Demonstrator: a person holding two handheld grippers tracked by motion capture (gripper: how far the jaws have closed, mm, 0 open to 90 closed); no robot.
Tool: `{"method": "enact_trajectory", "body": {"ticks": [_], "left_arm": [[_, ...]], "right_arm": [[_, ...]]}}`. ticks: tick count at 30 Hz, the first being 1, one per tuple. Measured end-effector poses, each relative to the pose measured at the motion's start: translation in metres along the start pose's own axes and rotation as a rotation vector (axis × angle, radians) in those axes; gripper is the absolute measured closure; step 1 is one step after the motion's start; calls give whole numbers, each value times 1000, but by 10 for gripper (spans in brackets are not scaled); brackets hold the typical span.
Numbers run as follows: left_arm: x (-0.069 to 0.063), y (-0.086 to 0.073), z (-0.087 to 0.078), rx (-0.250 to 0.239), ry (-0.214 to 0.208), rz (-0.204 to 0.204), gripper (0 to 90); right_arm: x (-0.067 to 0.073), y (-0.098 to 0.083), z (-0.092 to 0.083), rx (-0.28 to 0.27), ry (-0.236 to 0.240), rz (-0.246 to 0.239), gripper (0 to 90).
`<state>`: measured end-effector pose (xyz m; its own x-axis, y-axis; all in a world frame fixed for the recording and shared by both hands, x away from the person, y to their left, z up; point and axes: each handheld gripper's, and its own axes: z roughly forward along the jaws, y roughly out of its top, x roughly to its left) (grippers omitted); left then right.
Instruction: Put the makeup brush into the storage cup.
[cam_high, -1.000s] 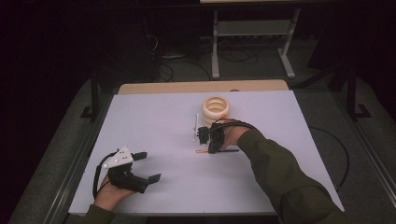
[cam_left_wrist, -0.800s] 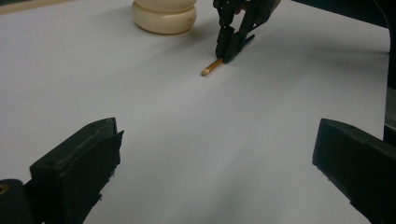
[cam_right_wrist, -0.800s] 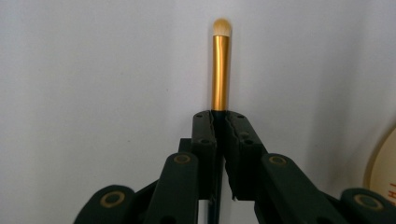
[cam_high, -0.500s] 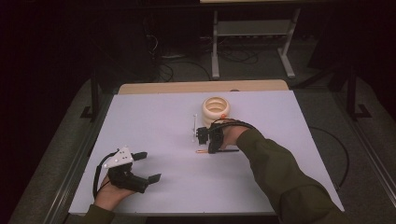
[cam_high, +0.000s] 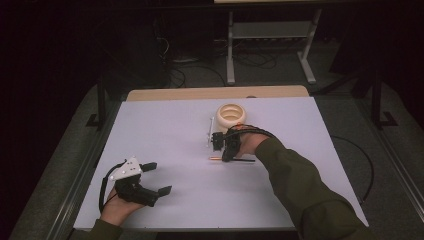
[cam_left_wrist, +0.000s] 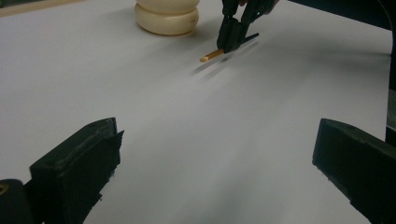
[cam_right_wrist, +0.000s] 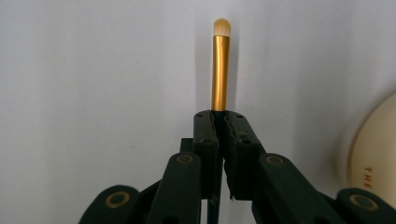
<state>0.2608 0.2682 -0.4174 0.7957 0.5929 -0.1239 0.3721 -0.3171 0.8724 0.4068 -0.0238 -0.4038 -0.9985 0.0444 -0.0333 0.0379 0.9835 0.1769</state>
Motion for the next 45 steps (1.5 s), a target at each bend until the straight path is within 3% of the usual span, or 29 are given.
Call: {"method": "enact_trajectory", "body": {"ticks": [5, 9, 14, 27, 36, 45], "left_arm": [[1, 0, 0, -10, 2, 3, 3], [2, 0, -1, 1, 6, 16, 3], [0, 0, 0, -20, 4, -5, 3], [1, 0, 0, -8, 5, 4, 3], [1, 0, -1, -11, 8, 1, 3], [1, 0, -1, -10, 12, -2, 3]], "right_arm": [[-1, -3, -11, -67, -5, 43, 830], [1, -7, -17, -97, -21, 51, 829], [1, -13, -23, -137, -27, 89, 829], [-2, -29, -37, -245, -73, 197, 829], [2, -35, -43, -306, -110, 223, 829], [3, -44, -50, -380, -112, 258, 830]]}}
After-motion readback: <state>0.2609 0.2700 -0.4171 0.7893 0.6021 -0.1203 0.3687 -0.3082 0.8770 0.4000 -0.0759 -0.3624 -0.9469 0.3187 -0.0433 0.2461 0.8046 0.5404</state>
